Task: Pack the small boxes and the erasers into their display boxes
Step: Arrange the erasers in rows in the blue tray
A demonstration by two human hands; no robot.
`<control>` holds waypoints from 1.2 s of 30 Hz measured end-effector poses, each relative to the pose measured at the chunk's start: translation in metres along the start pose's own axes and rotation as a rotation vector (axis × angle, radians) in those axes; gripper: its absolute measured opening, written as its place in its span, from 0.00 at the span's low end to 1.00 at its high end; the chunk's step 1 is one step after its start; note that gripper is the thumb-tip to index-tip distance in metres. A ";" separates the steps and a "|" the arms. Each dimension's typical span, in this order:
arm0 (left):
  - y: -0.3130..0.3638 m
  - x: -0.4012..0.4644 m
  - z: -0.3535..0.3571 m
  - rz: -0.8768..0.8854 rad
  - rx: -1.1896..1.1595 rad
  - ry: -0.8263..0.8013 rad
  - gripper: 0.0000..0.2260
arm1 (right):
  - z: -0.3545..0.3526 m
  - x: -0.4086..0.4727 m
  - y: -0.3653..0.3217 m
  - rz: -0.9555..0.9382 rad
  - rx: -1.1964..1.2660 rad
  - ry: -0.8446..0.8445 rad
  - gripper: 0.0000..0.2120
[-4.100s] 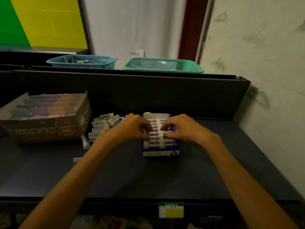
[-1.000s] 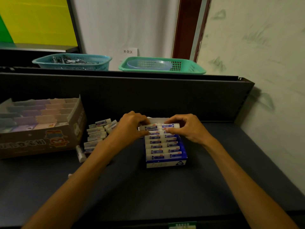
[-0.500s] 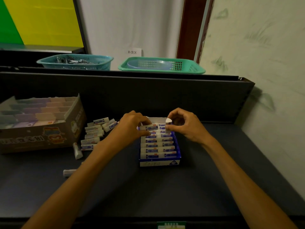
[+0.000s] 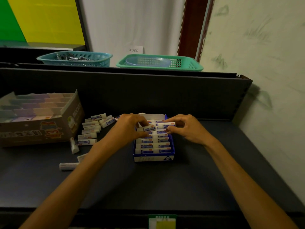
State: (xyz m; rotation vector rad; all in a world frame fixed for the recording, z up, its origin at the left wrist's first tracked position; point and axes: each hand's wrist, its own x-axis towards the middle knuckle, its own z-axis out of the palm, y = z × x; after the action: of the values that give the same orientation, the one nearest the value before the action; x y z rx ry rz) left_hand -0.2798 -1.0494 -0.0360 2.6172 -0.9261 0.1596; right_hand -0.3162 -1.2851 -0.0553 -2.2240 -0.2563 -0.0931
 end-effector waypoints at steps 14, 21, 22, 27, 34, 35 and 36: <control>-0.010 -0.017 -0.007 0.049 -0.110 -0.196 0.16 | -0.007 -0.015 -0.019 0.044 -0.081 -0.191 0.12; -0.006 -0.016 -0.014 0.097 -0.045 -0.292 0.14 | -0.008 -0.018 -0.029 0.072 -0.166 -0.291 0.11; -0.005 -0.014 -0.015 0.109 -0.038 -0.305 0.13 | -0.007 -0.017 -0.031 0.069 -0.178 -0.301 0.10; -0.004 -0.005 -0.009 0.093 -0.072 -0.418 0.10 | -0.005 -0.013 -0.037 0.077 -0.236 -0.368 0.09; -0.005 0.002 -0.003 0.113 -0.055 -0.481 0.06 | 0.002 -0.007 -0.039 0.086 -0.262 -0.431 0.10; -0.005 0.002 -0.003 0.118 -0.057 -0.489 0.06 | 0.003 -0.006 -0.040 0.083 -0.279 -0.429 0.09; -0.005 0.003 -0.004 0.125 -0.056 -0.494 0.06 | 0.003 -0.005 -0.040 0.077 -0.305 -0.430 0.09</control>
State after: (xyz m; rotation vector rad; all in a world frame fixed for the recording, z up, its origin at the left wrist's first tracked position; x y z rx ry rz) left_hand -0.2741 -1.0462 -0.0335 2.5903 -1.2293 -0.4961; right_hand -0.3295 -1.2590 -0.0271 -2.5382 -0.4107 0.4181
